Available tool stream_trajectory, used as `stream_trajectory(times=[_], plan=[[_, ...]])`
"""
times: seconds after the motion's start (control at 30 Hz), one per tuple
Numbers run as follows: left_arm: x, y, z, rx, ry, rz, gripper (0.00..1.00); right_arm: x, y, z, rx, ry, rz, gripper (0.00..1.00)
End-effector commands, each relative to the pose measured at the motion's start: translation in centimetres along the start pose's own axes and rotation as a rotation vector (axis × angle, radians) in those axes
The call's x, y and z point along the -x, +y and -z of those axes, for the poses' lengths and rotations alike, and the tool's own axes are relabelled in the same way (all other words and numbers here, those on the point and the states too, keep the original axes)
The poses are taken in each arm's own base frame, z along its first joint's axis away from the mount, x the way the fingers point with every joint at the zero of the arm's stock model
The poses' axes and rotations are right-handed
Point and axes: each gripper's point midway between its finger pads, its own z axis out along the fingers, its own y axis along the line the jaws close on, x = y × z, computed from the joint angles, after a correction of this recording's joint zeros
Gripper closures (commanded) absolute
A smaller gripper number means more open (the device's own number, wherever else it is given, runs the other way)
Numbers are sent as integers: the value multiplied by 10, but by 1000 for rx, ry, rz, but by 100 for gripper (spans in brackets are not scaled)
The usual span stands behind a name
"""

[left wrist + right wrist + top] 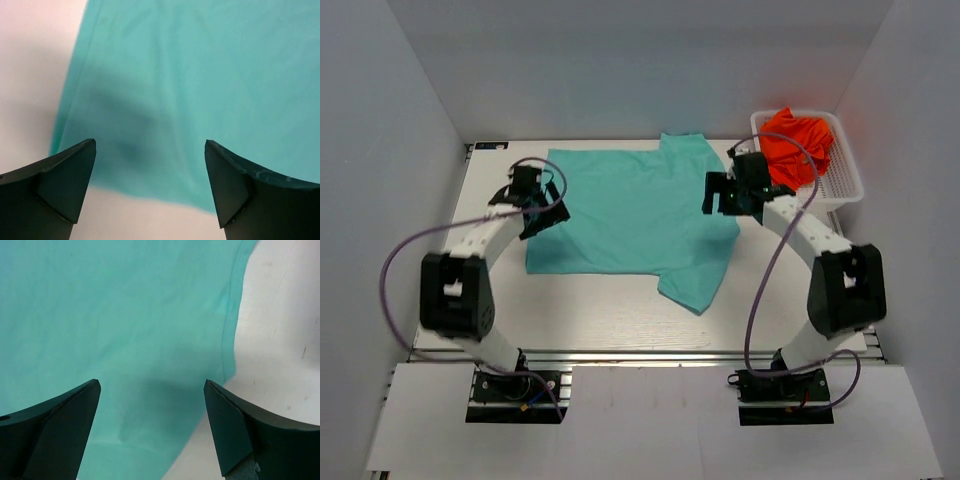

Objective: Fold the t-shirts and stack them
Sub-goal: Flatten out the tshirt, then grap the side of the flattened tshirt closest away from the robot with both arms

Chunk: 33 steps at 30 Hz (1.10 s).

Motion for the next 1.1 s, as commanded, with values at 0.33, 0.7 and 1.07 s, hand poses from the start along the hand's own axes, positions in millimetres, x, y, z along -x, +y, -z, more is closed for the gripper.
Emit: stream_trajectory(times=[0.33,0.7,1.07], plan=[[-85,100,39,305,-13,228,9,-142,28,62,242,219,24,10],[-104,109,1,303,46,227,41,-180,50,92,333,353,68,10],[-106,101,-4,258,80,198,100,-223,55,104,229,502,96,10]])
